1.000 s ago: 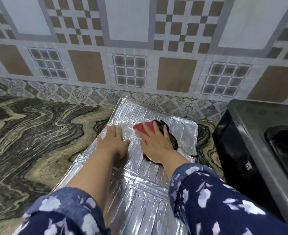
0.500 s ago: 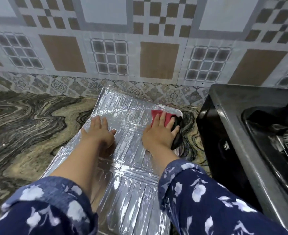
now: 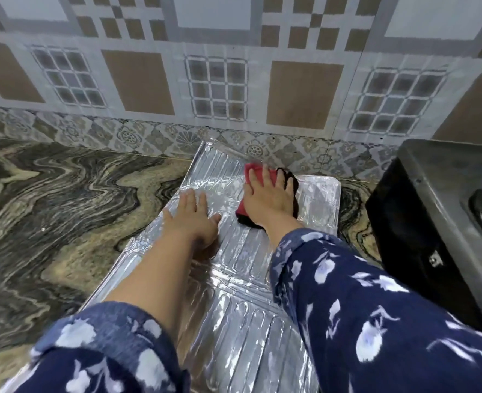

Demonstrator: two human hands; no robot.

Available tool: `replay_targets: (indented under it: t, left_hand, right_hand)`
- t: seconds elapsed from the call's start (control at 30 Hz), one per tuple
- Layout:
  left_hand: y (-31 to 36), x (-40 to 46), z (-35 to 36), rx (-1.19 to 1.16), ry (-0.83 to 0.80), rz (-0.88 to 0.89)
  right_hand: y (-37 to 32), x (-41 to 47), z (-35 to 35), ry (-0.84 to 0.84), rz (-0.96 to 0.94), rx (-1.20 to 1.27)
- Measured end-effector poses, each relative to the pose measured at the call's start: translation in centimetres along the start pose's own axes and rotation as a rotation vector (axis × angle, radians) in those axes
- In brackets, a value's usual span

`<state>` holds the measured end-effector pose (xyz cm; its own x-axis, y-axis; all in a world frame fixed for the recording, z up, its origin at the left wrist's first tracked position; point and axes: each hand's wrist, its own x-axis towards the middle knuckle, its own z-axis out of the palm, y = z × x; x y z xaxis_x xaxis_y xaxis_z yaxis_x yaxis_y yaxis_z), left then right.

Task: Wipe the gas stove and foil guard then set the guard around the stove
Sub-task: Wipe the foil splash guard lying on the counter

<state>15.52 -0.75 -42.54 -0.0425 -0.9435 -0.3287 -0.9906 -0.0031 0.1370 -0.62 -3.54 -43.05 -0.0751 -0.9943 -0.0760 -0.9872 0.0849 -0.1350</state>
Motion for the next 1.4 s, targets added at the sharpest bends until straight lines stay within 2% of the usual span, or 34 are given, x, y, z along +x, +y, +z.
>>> replay_targets:
  t: [0.17,0.33,0.43,0.63,0.73,0.97,1.07,1.2,1.4]
  left_hand:
    - [-0.3,0.0,0.1,0.002,0.012,0.0]
    - [-0.5,-1.7,0.3,-0.021,0.091,0.023]
    - [-0.9,-4.6,1.2,-0.022,0.148,0.017]
    - [-5.6,-10.9,2.4,0.041,0.101,-0.135]
    - [-7.0,-12.0,2.8,0.022,0.045,-0.116]
    - [-7.4,-11.6,3.3,-0.013,0.071,-0.104]
    - [-6.5,-12.4,2.9,-0.017,0.081,-0.137]
    - [-3.4,-15.2,3.3,-0.099,0.324,-0.015]
    - [1.9,-20.9,4.4,-0.247,0.292,0.011]
  right_hand:
    - [-0.4,-2.5,0.6,0.002,-0.209,0.01]
    - [-0.5,-9.9,0.9,-0.022,-0.209,0.031]
    - [1.1,-11.5,0.7,-0.057,-0.244,0.036]
    - [1.5,-13.3,0.8,-0.077,-0.219,-0.007]
    - [0.1,-14.8,1.1,-0.08,-0.213,-0.002]
    - [-2.3,-20.1,1.7,-0.063,-0.343,-0.005]
    - [-1.4,-22.7,1.8,-0.107,-0.351,0.006]
    - [0.2,-24.0,0.0,-0.183,-0.272,0.079]
    - [1.1,-22.2,-3.5,-0.076,-0.209,-0.111]
